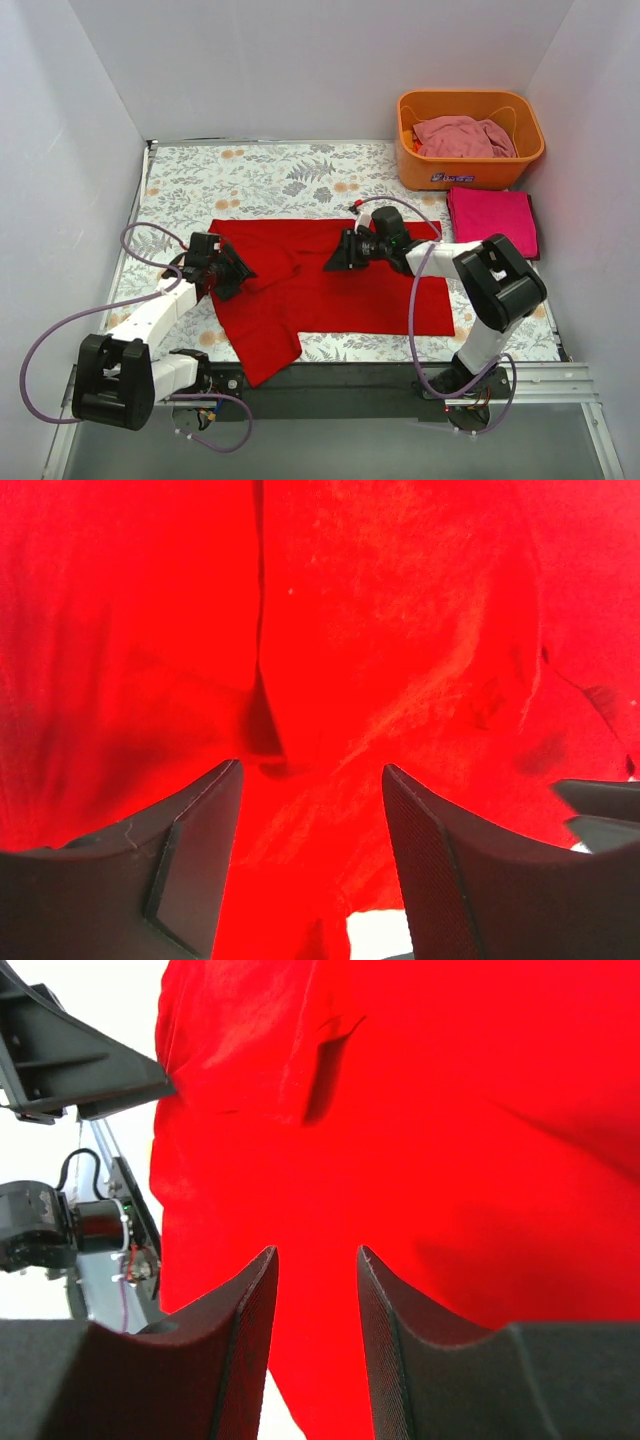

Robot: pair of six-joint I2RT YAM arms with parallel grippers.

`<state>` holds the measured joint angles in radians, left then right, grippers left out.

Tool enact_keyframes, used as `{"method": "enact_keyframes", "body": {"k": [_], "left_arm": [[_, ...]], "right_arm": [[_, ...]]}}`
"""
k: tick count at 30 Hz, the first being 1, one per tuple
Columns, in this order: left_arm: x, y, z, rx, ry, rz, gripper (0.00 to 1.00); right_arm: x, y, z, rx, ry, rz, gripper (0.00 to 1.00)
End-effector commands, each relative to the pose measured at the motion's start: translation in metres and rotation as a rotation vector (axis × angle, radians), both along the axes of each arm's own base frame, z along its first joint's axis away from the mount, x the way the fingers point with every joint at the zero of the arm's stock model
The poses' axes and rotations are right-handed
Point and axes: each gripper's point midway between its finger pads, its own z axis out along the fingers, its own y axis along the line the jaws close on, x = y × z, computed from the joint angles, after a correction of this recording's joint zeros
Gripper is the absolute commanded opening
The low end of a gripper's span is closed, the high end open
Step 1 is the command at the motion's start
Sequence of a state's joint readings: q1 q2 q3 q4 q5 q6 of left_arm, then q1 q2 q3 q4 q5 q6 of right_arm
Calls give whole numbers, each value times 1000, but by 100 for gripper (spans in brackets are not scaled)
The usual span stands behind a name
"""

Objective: Fold and stack the t-shirts
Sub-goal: Fold the tshirt

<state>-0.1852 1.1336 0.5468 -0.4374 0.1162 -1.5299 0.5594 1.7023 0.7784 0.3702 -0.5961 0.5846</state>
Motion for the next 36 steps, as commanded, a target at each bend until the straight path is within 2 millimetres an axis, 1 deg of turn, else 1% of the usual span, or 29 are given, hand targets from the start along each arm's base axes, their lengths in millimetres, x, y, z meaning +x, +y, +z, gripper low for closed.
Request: {"method": "enact_keyframes", "body": {"k": [1, 2, 4, 5, 6, 8, 10, 11, 12, 15, 18, 19, 24, 26, 31, 36], "left_arm": [[13, -1, 2, -3, -63, 20, 56], [12, -1, -2, -1, -51, 18, 55], [14, -5, -2, -11, -51, 10, 54], [14, -6, -4, -15, -44, 10, 54], [15, -7, -4, -18, -52, 6, 54], [15, -10, -6, -20, -49, -2, 53], [14, -11, -7, -20, -45, -6, 53], [14, -11, -8, -19, -43, -5, 53], [14, -11, -9, -19, -39, -7, 53], [12, -14, -11, -26, -31, -15, 53], [10, -19, -10, -41, -27, -31, 46], [9, -20, -8, -49, -30, -32, 42], [6, -28, 2, -98, -28, -44, 34], [4, -28, 3, -99, -21, -43, 33], [-1, -26, -1, -87, 2, -41, 32], [-5, -22, -3, -72, 13, -32, 34]], "right_arm": [[14, 34, 26, 104, -64, 7, 44], [13, 39, 19, 99, -48, 12, 44], [13, 51, 24, 122, -51, 26, 44], [14, 54, 19, 120, -40, 29, 45], [14, 60, 21, 125, -43, 32, 44], [16, 65, 15, 123, -36, 31, 44], [19, 70, 16, 133, -36, 30, 44], [19, 71, 11, 128, -25, 29, 44], [20, 73, 10, 127, -26, 26, 44], [22, 76, 5, 125, -18, 22, 45], [22, 77, 3, 129, -8, 24, 45], [21, 77, 2, 129, -7, 24, 45], [22, 79, 2, 129, -8, 26, 45], [22, 80, 1, 128, -2, 24, 45], [22, 87, -2, 129, 9, 30, 45], [21, 91, -8, 123, 28, 31, 45]]}}
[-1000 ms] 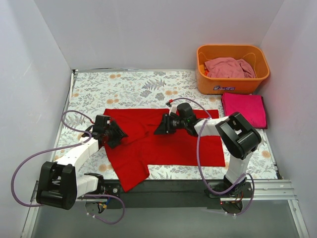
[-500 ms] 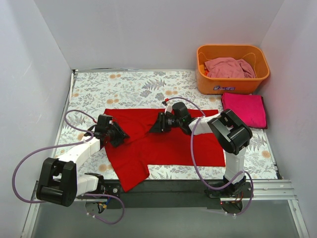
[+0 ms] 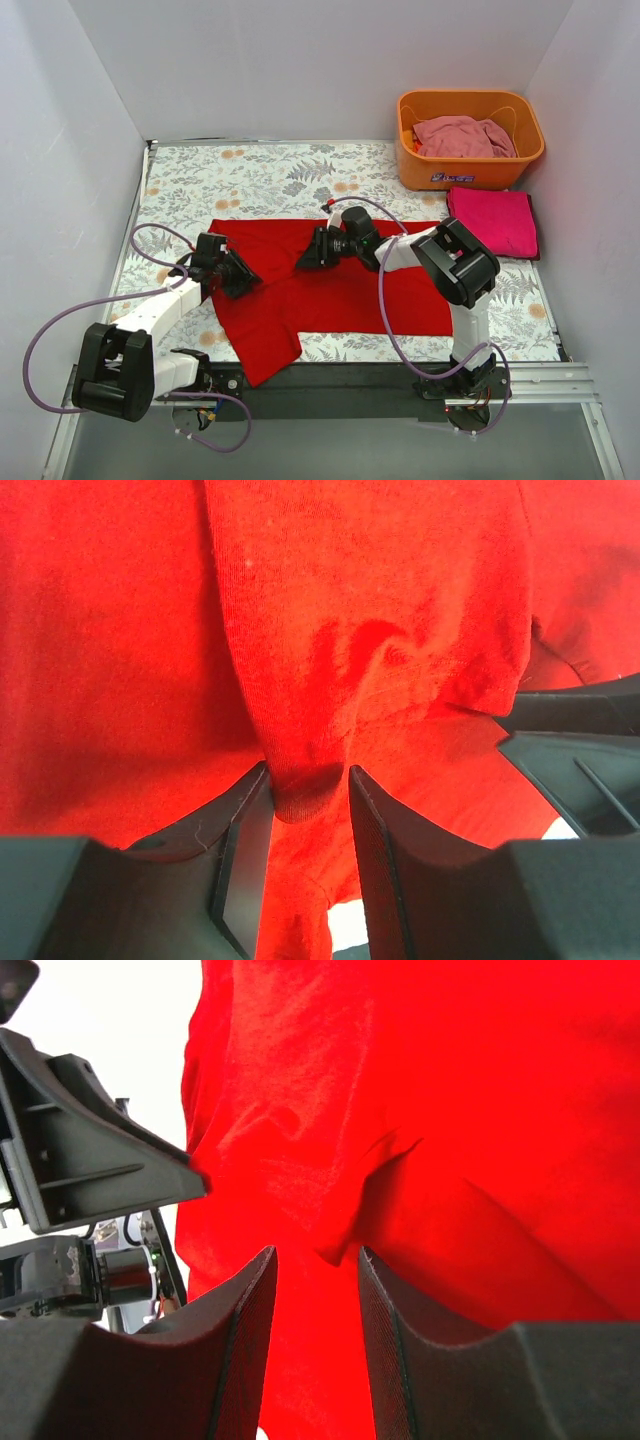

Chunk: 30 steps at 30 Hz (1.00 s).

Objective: Fold and stack the t-shirts
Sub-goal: Fold the tshirt

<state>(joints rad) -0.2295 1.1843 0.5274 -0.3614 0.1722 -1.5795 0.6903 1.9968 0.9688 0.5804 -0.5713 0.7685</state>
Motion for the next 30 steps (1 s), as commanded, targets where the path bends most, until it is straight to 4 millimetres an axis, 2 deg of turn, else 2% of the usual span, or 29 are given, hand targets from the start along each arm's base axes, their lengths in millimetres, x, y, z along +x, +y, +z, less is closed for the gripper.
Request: {"method": "enact_keyframes", "body": {"k": [1, 7, 11, 13, 14, 16, 21, 27, 30], "left_arm": [[-4, 1, 3, 3, -2, 3, 34], [-5, 4, -1, 21, 13, 10, 31], [-5, 5, 0, 30, 21, 13, 12], [-3, 7, 2, 42, 17, 19, 7], [-6, 9, 3, 50, 29, 22, 5], [-3, 12, 6, 70, 27, 31, 0], [-10, 18, 4, 99, 68, 41, 0], [-18, 21, -3, 115, 122, 54, 0], [-21, 22, -4, 121, 147, 60, 8]], "right_arm": [[9, 13, 10, 36, -35, -3, 44], [11, 15, 7, 35, -28, -4, 37], [11, 15, 10, 39, -34, 2, 22], [9, 14, 12, 42, -35, 3, 17], [9, 13, 13, 42, -36, 2, 9], [9, 12, 16, 45, -41, 1, 1], [10, 5, 18, 44, -42, -7, 1], [5, 0, 7, 33, -6, 3, 1], [1, -1, 3, 32, 12, 17, 7]]}}
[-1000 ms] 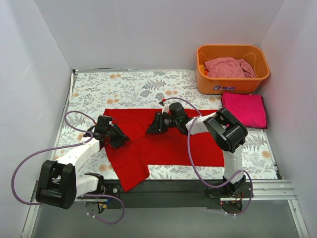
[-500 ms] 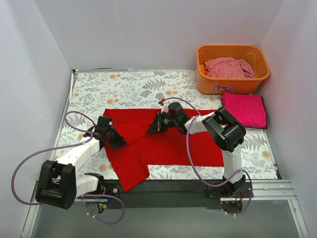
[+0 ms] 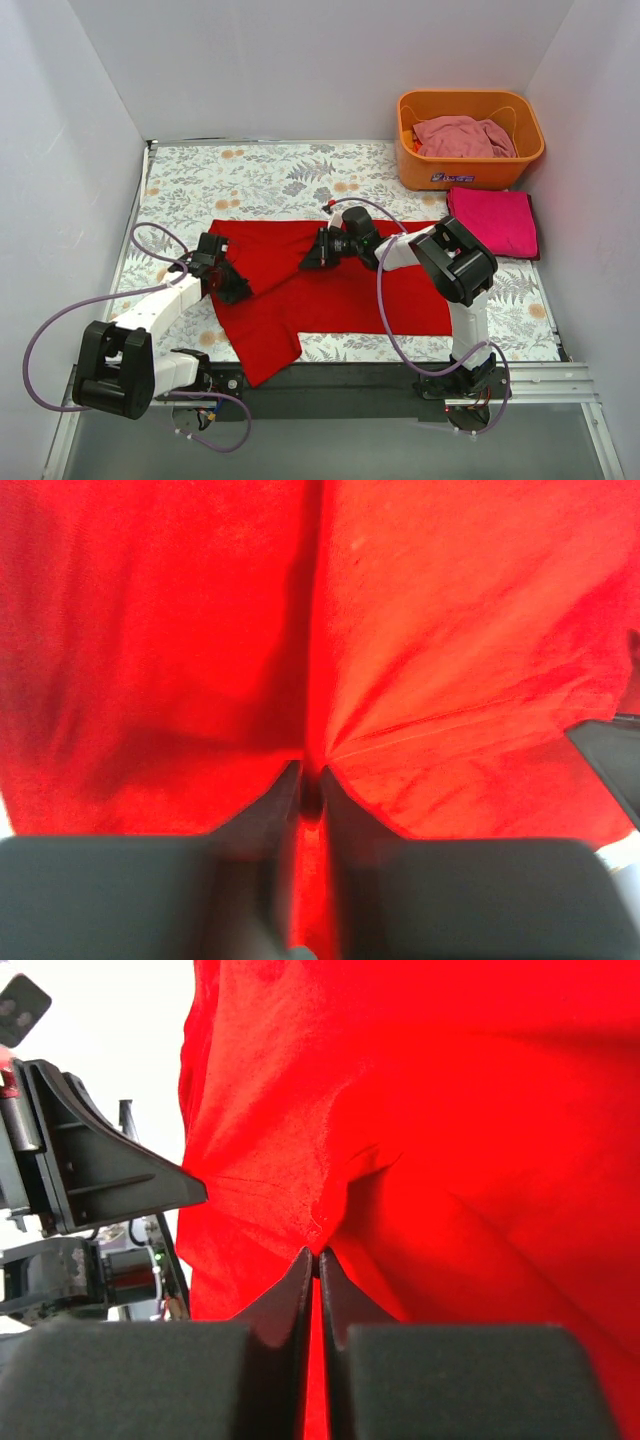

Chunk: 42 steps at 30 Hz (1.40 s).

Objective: Fold and stack the t-shirts
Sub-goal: Fold the tshirt

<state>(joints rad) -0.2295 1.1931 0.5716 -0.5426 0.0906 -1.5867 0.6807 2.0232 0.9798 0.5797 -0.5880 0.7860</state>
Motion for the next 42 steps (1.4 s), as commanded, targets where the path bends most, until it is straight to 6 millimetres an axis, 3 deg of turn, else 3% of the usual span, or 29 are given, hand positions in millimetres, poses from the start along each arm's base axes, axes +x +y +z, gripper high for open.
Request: {"method": "enact_keyframes", "body": {"k": [1, 5, 8, 10, 12, 14, 15, 16, 17, 19, 21, 22, 24, 33, 38, 40, 42], "left_arm": [[-1, 5, 7, 32, 25, 24, 18], [9, 7, 22, 39, -29, 48, 42], [31, 23, 42, 114, -100, 84, 51], [52, 39, 58, 167, -150, 130, 52], [68, 57, 60, 210, -159, 153, 52], [92, 66, 71, 227, -205, 159, 50], [100, 73, 62, 240, -173, 166, 48], [108, 75, 61, 249, -173, 165, 45], [126, 76, 72, 259, -211, 166, 43], [140, 78, 56, 272, -167, 164, 32], [160, 80, 57, 283, -174, 168, 24], [165, 81, 43, 291, -141, 166, 19], [179, 85, 41, 312, -146, 174, 15], [184, 105, -23, 339, 29, 198, 12], [190, 110, -41, 347, 88, 200, 12], [194, 123, -49, 349, 114, 225, 12], [204, 125, -47, 349, 104, 229, 12]], "right_arm": [[-3, -3, 10, 36, -14, 25, 16], [5, -15, 26, 40, -53, -1, 37], [18, -39, 33, -30, -113, -45, 44], [29, -65, 38, -91, -156, -85, 46], [48, -95, 39, -141, -182, -162, 46], [53, -123, 39, -210, -213, -195, 46], [70, -148, 44, -247, -241, -265, 46], [74, -163, 41, -284, -258, -284, 46], [77, -179, 37, -322, -249, -315, 46], [91, -215, 40, -353, -250, -401, 45], [99, -248, 35, -394, -241, -462, 44], [100, -258, 32, -408, -231, -477, 43], [105, -282, 23, -429, -205, -515, 41], [112, -338, -26, -495, -58, -626, 39], [127, -366, -41, -533, -21, -692, 40], [134, -374, -45, -540, -11, -710, 40], [145, -381, -43, -552, -24, -727, 40]]}}
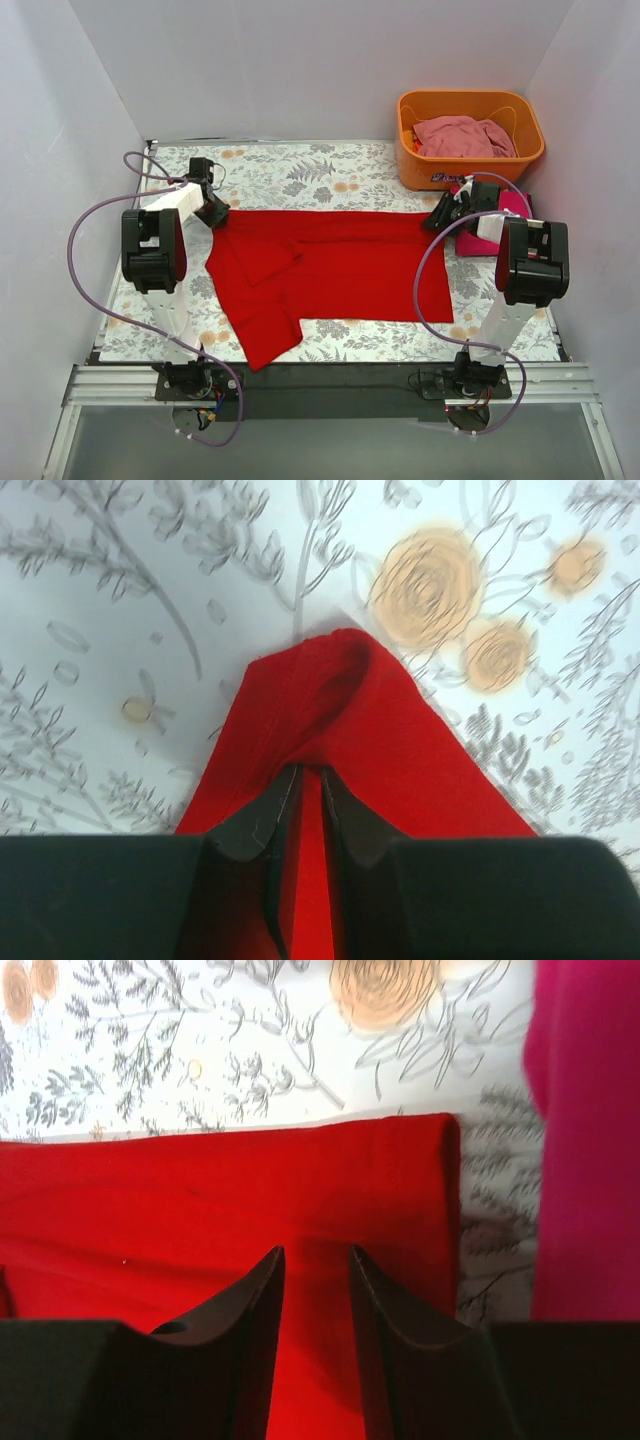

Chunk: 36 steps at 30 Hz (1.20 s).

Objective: Fold and stack the t-shirts
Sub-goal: Fold the tshirt

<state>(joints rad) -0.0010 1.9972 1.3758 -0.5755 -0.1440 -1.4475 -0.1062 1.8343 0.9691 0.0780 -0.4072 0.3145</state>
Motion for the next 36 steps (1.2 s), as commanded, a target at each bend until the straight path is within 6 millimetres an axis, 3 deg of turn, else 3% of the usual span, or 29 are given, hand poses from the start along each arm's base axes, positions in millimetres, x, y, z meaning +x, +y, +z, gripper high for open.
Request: {"method": "enact_keyframes", "body": {"k": [1, 2, 7, 10, 11, 13, 14, 15, 17, 18, 19, 22, 25, 32, 36], "left_arm": [[-9, 25, -35, 63, 106, 41, 13], [-2, 22, -30, 44, 87, 32, 15], [14, 13, -4, 9, 9, -3, 29], [20, 10, 28, 13, -61, -35, 43], [22, 8, 50, 15, -110, -41, 48], [19, 4, 70, 15, -149, -58, 49], [17, 5, 91, 15, -194, -60, 52], [10, -11, 97, 11, -204, -97, 53], [0, -20, 107, 16, -219, -130, 53], [-7, -22, 123, 18, -254, -135, 53], [-20, -26, 114, 9, -224, -146, 53], [-53, -33, 110, -14, -215, -161, 53], [-87, -27, 95, 2, -177, -143, 53], [-137, -19, 78, 11, -124, -92, 53], [-153, -17, 73, 6, -84, -60, 53]], "right_arm": [[9, -35, -22, -109, 45, -77, 40], [17, -34, -14, -106, 23, -68, 41], [20, -26, 16, -89, -33, -36, 42], [13, -20, 34, -104, -71, -27, 43], [10, -18, 37, -113, -76, -26, 43], [0, -14, 46, -125, -96, -25, 43], [-2, -9, 54, -134, -117, -19, 43], [-9, -7, 50, -138, -108, -14, 42], [-16, 6, 55, -126, -118, 15, 41], [-18, 11, 55, -115, -116, 26, 41], [-20, 16, 54, -106, -113, 36, 40], [-23, 23, 47, -103, -96, 47, 39], [-22, 19, 30, -113, -62, 37, 37], [-19, 4, -8, -162, 14, 16, 35], [-13, -4, 3, -199, -15, 4, 35]]}}
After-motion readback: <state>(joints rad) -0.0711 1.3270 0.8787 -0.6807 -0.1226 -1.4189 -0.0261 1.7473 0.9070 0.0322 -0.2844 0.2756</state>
